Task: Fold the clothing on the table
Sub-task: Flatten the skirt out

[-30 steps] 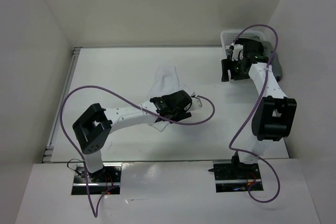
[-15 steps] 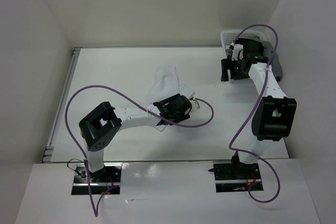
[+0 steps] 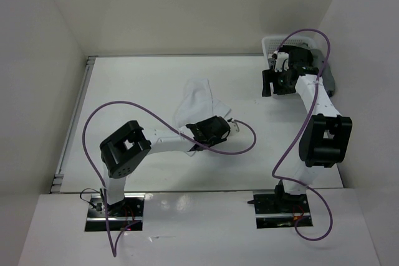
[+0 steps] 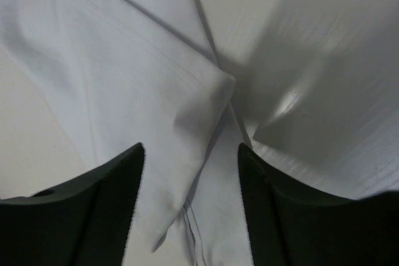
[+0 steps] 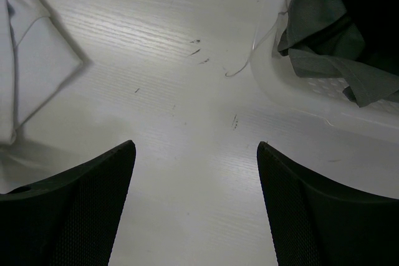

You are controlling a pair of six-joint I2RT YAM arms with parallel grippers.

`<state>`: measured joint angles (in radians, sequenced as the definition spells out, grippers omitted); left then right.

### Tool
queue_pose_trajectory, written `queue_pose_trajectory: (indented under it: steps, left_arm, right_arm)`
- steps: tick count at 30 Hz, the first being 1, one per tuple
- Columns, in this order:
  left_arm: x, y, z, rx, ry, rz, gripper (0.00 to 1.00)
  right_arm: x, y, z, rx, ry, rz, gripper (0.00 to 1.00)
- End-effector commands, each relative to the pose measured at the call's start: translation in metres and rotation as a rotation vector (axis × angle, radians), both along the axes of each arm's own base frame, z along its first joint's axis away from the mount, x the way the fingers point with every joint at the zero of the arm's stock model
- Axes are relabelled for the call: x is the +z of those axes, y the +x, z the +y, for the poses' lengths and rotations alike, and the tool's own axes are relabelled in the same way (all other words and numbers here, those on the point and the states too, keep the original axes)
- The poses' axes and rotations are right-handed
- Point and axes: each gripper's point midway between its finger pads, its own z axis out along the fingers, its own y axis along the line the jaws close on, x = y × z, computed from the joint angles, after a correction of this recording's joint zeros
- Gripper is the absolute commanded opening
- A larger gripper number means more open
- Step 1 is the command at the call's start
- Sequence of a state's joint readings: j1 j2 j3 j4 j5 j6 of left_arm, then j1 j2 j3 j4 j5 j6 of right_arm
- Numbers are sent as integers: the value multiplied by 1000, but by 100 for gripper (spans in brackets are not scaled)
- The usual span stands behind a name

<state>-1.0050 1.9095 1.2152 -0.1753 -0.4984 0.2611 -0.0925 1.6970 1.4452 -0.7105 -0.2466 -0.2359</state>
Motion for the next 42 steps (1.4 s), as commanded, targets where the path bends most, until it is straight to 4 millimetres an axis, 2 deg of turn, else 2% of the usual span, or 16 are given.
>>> queue_pose_trajectory:
  steps: [1,3,4,7,9,12,14,15,16,18,19,21,24,30,34,42]
  left_arm:
    - [8,8,-9,9,-27,-45,63]
    - [15,11,-13,3,-38,-57,55]
    - [15,11,-13,3,-38,-57,45]
    - [22,15,-18,-3,-49,-70,34]
    - [25,15,-19,-3,-50,-71,22]
    - [19,13,-18,-10,-36,-53,15]
    - [17,11,-18,-9,-38,-40,15]
    - [16,10,-17,-9,-30,-35,30]
    - [16,10,-17,-9,-30,-35,39]
    - [21,10,-18,-15,-39,-32,47]
    - [21,10,-18,-15,-39,-32,55]
    - [23,8,-18,-20,-42,-25,62]
    - [22,7,-17,-20,-34,-21,67]
    - [24,7,-17,-20,-33,-20,68]
    - [11,5,-13,-20,-8,-4,68]
    - [-2,4,-7,-28,34,1,67]
  right_arm:
    - [21,5,1,6,12,-68,83]
    - [21,5,3,12,19,-68,83]
    - [21,5,3,12,19,-68,83]
    - [21,5,3,12,19,-68,83]
    - [21,5,4,17,27,-69,83]
    - [21,5,4,17,27,-69,82]
    - [21,5,4,17,27,-69,82]
    - [22,5,6,23,34,-70,82]
    - [22,5,6,23,34,-70,82]
    - [22,5,6,23,34,-70,82]
    - [18,3,6,23,35,-61,82]
    - [18,3,6,23,35,-60,82]
    - [18,3,6,23,35,-60,82]
    - [19,1,6,23,35,-60,82]
    - [19,1,6,23,35,-60,82]
    - [19,1,6,23,35,-60,82]
